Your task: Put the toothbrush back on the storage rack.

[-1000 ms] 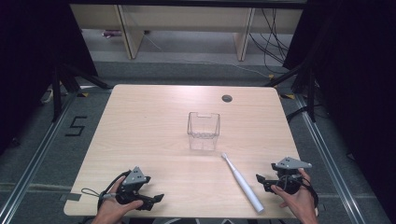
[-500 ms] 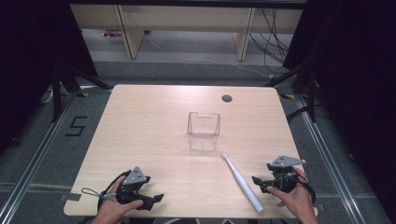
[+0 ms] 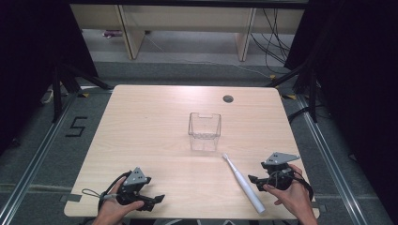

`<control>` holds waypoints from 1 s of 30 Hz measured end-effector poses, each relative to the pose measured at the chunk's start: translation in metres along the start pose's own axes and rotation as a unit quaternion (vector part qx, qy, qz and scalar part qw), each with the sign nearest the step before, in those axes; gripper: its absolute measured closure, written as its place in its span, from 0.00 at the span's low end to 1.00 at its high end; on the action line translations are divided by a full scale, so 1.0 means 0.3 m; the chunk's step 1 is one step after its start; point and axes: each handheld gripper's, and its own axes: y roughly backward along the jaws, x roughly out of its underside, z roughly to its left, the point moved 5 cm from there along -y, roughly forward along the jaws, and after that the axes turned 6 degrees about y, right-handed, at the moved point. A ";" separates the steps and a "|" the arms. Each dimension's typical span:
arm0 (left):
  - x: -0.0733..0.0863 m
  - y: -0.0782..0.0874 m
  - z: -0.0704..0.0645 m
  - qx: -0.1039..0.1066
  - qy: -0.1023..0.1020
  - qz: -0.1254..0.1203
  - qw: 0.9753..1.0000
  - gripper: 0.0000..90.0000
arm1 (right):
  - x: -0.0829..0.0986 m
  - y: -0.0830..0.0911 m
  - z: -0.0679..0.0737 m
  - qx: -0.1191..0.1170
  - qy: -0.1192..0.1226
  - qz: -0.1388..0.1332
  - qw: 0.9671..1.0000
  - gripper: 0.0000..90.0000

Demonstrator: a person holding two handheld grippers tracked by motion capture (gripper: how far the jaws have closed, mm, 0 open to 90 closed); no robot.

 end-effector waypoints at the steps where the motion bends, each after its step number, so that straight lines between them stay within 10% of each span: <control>1: 0.000 0.001 0.001 0.000 0.000 0.000 1.000 0.17 | -0.005 0.000 0.009 -0.006 -0.007 0.009 1.000 0.31; 13: -0.001 0.001 -0.007 0.007 0.009 -0.007 1.000 0.17 | -0.060 -0.068 0.057 -0.035 0.038 0.050 0.997 0.38; 30: -0.001 0.001 -0.008 0.009 0.007 -0.005 1.000 0.17 | -0.074 -0.128 0.087 -0.052 0.041 0.109 0.992 0.48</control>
